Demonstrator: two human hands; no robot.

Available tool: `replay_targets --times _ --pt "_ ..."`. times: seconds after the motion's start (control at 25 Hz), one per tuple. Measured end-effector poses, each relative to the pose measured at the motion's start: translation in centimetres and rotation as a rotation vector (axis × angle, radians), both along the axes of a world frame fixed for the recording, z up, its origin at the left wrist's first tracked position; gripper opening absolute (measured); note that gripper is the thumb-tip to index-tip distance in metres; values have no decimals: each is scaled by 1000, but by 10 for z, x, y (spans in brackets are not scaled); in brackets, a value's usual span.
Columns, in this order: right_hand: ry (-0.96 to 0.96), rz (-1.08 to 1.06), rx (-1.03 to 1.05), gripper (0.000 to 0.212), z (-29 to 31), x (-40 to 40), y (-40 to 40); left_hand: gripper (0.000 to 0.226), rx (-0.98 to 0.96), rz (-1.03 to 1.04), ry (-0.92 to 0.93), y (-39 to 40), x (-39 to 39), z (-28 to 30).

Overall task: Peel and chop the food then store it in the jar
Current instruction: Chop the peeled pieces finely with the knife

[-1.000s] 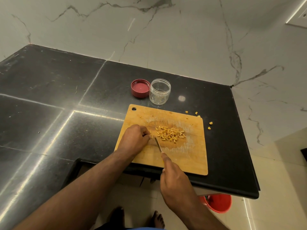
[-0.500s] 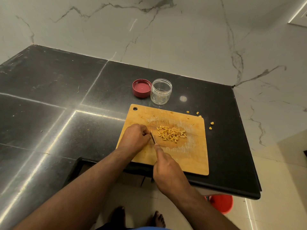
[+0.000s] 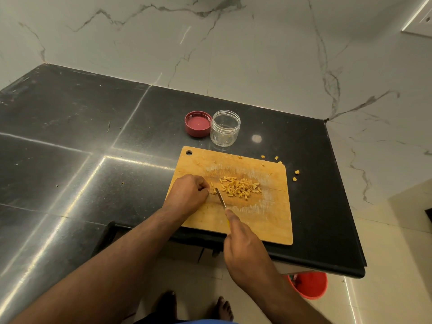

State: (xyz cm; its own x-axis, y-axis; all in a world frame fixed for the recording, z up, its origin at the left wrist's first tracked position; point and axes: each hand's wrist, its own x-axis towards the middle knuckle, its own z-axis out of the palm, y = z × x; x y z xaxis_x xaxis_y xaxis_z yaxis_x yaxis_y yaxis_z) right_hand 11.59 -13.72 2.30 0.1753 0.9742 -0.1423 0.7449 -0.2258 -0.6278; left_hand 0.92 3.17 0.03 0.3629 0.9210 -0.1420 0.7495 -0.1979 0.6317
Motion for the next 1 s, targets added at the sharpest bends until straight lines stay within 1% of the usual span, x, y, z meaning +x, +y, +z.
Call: replay_targets --times 0.36,0.56,0.72,0.8,1.0 --pt "-38 35 -53 56 -7 -7 25 10 -20 33 11 2 3 5" --pt "23 24 -60 54 -8 -3 1 8 -20 43 8 1 4 4" --pt "32 -18 2 54 -5 1 -12 13 -35 18 4 2 -1 2" --pt "14 14 33 55 -5 1 -7 15 -38 10 1 2 -4 3" --pt "-12 15 27 55 -7 -6 13 11 -35 40 6 2 -3 3"
